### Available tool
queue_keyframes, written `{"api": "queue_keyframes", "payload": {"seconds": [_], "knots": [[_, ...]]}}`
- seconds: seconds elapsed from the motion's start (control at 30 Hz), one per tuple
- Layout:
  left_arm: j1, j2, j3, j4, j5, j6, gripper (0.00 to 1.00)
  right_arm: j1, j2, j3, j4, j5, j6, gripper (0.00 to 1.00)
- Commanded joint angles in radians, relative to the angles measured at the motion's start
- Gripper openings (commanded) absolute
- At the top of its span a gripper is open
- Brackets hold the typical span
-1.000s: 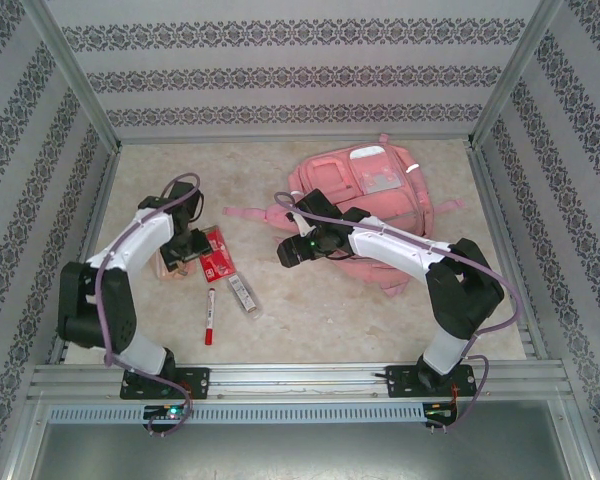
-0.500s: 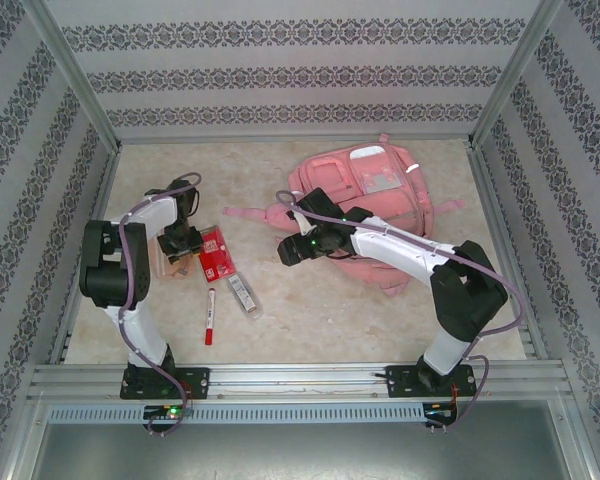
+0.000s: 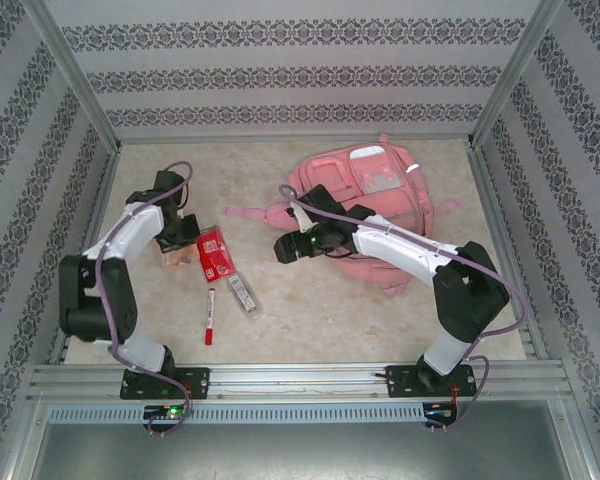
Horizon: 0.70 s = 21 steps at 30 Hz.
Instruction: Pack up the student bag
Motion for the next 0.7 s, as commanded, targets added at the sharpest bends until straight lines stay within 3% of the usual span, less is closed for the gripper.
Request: {"api": "queue_keyframes", "payload": {"seconds": [0.0,0.17,0.37,0.53,0.67], "knots": [[0.004,-0.125,-0.022,0.06,0.225,0.06,0.0,-0.057,-0.026,0.062,0.081,-0.167,0.14,0.85],[-0.049,-0.262,-0.122,0.268,0.411,0.042,0.0,-0.126,0.004,0.099,0.179,-0.291,0.488,0.95],[-0.225,-0.307,-0.166,0.335,0.38,0.054,0.0,-0.103,0.021,0.114,0.293,-0.306,0.67,0.98],[-0.374,-0.247,-0.106,0.292,0.332,0.052,0.0,-0.071,0.058,0.119,0.323,-0.258,0.682,0.9],[-0.468,-0.2,-0.094,0.356,0.349,-0.014,0.0,-0.056,0.08,0.111,0.296,-0.205,0.671,0.75]]}}
